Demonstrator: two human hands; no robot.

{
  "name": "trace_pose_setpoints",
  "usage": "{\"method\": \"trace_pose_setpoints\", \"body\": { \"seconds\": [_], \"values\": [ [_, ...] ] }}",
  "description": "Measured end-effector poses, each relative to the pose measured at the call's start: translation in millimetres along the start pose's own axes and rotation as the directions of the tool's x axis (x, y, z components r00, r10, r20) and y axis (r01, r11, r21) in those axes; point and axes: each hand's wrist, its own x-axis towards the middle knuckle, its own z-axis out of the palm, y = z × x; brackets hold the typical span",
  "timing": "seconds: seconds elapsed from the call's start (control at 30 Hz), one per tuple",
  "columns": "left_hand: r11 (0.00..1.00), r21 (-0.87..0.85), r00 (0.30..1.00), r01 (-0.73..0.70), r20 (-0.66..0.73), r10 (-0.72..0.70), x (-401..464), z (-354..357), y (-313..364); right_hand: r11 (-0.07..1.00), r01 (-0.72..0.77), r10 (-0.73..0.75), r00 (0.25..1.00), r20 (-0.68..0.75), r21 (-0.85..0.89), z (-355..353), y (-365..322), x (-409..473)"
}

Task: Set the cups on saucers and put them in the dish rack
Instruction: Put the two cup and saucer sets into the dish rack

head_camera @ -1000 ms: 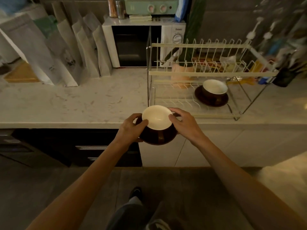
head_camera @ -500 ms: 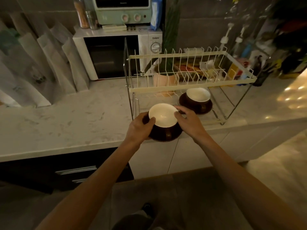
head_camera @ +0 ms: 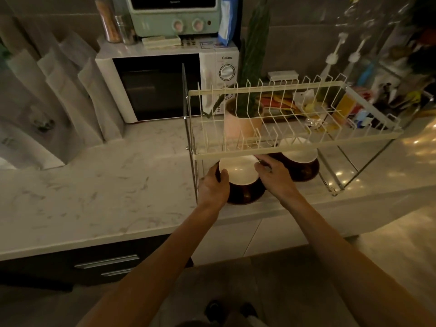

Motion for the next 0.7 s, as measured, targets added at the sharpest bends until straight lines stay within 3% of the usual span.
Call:
{"method": "trace_pose_setpoints", "body": {
  "seconds": [0.17, 0.53, 0.7],
  "values": [
    [0.999, -0.003, 0.997, 0.05, -0.059, -0.05, 13, 5, 3, 0.998, -0.044, 0.041, 0.998, 0.053, 0.048, 3, -2, 19],
    [0.982, -0.068, 0.976, 0.176, -0.119, -0.183, 35, 9, -1, 0.981, 0.133, -0.154, 0.977, 0.148, 0.142, 10, -6, 34],
    [0.979, -0.086, 0.972, 0.184, -0.128, -0.194, 39, 10, -1, 0.99, 0.104, -0.121, 0.976, 0.181, 0.1, 13, -2, 47]
  ]
}}
